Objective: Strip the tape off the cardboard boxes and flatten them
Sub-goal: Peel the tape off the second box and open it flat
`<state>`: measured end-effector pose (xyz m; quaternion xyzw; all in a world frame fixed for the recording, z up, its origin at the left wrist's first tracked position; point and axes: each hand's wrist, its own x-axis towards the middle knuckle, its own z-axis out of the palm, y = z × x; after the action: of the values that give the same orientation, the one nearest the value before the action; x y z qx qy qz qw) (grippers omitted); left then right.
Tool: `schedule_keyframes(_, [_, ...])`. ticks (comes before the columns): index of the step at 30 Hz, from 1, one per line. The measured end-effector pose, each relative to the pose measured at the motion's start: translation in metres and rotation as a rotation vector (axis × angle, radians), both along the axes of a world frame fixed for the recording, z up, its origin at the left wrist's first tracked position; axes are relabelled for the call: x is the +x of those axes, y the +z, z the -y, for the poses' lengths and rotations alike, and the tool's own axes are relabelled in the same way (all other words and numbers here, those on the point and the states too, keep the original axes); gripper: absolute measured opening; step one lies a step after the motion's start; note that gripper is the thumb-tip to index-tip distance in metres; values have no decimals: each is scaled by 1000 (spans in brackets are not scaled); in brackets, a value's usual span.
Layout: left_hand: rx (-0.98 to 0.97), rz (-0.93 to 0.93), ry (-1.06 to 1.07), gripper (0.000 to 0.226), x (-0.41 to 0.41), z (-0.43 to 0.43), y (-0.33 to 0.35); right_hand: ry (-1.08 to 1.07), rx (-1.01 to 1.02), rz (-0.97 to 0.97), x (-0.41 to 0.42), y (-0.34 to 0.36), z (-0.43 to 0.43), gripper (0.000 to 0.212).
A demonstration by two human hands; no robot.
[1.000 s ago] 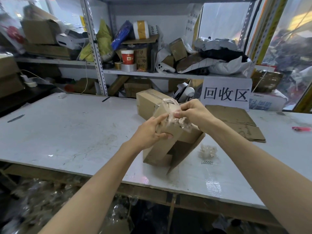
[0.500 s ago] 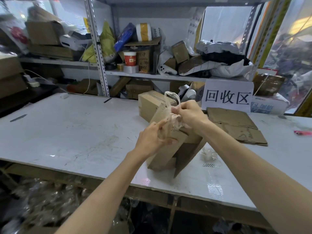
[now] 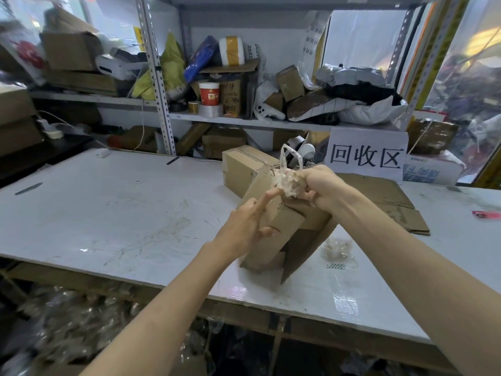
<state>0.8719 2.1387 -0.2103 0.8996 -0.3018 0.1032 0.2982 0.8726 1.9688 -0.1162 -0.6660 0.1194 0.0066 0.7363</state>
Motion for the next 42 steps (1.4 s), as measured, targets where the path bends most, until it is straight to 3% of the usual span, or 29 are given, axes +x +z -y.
schedule_keyframes(10, [46, 40, -28, 80, 3, -3, -7, 38, 38, -21, 8, -7, 10, 21])
schedule_keyframes(18, [44, 52, -40, 74, 6, 0, -5, -260, 2, 165, 19, -26, -9, 22])
schedule_keyframes(22, [21, 53, -61, 71, 5, -1, -7, -300, -235, 280, 18, -32, -10, 18])
schedule_keyframes(26, [-51, 26, -58, 66, 5, -9, -12, 14, -478, 291, 18, -7, -4, 7])
schedule_keyframes(27, [-72, 25, -74, 61, 4, -9, -12, 115, -560, 301, 15, 2, 1, 16])
schedule_keyframes(29, [-185, -20, -126, 42, 1, -4, -8, 290, -645, 290, 11, 16, 11, 34])
schedule_keyframes(32, [-451, -232, -139, 22, 1, 8, 2, 355, -904, 160, 3, 22, 21, 8])
schedule_keyframes(34, [-586, -334, -51, 19, 4, 15, 3, 331, -1036, 133, -1, 21, 30, 10])
schedule_keyframes(39, [-495, -393, 75, 53, 14, 20, 4, 289, -663, 233, -14, 17, 44, 10])
schedule_keyframes(42, [-385, -232, 98, 103, 15, 14, 18, 344, -423, 319, -18, 12, 45, 15])
